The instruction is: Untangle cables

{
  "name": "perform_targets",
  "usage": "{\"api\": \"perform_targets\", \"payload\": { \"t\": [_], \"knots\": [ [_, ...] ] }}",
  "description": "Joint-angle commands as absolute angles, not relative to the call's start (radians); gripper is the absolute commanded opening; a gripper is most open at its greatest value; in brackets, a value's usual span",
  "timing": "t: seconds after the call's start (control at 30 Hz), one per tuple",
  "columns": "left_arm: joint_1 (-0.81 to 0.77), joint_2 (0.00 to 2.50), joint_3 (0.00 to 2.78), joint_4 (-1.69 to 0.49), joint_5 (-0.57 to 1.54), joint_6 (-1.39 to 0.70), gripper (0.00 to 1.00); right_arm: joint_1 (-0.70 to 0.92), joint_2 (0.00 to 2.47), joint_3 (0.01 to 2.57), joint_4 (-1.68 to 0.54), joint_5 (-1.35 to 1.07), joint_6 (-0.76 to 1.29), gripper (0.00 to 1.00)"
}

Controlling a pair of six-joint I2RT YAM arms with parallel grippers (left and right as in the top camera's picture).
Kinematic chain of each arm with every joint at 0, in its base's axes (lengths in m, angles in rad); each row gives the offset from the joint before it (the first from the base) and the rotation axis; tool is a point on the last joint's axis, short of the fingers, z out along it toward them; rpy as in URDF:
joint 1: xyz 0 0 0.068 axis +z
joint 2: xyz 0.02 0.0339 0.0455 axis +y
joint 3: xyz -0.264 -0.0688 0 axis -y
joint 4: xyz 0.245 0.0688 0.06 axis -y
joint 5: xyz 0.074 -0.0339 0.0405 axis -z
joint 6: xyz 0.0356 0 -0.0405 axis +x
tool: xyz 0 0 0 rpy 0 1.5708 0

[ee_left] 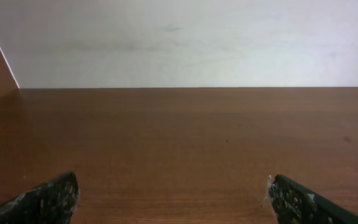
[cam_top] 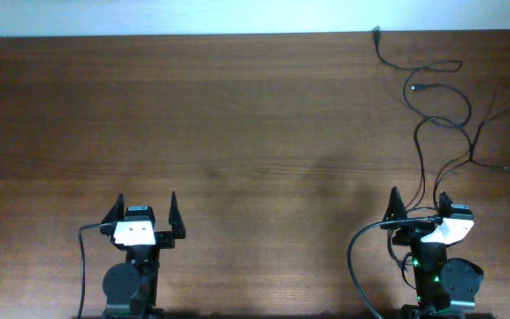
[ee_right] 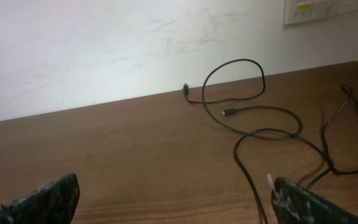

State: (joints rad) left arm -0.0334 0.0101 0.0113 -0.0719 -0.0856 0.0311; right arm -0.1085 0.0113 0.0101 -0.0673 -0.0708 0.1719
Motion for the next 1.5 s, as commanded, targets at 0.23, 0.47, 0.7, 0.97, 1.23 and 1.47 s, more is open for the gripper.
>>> {"api": "perform_targets", "payload": {
  "t": [0.23,0.47,0.7,0.97,1.23,1.47],
  "knots": [
    [-0.032,0.006,0.009,-0.08,-0.072,0.054,0.99,-0.102,0.005,0.006,-0.074,-0.067,0.162,0.98],
    [-0.032,0.006,0.009,-0.08,-0.072,0.054,0.99,-0.102,0.004,0.006,-0.074,-0.067,0.162,0.99],
    [-0.032,0.006,0.009,-0.08,-0.072,0.054,0.99,-0.024,0.004,0.006,-0.075,-0.083,-0.052,0.98],
    [-0.032,0.006,0.009,-0.08,-0.072,0.054,0.99,-0.025,0.004,0.006,-0.073,-0.074,-0.045,0.98],
    [-0.032,0.006,0.009,-0.08,-0.072,0.054,0.99,-0.025,0.005,0.006,-0.073,-0.074,-0.045,0.98],
    [-0.032,0.006,0.009,-0.08,-0.072,0.054,0.99,-0.025,0.005,0.006,-0.073,-0.074,-0.045,0.98]
  ]
}}
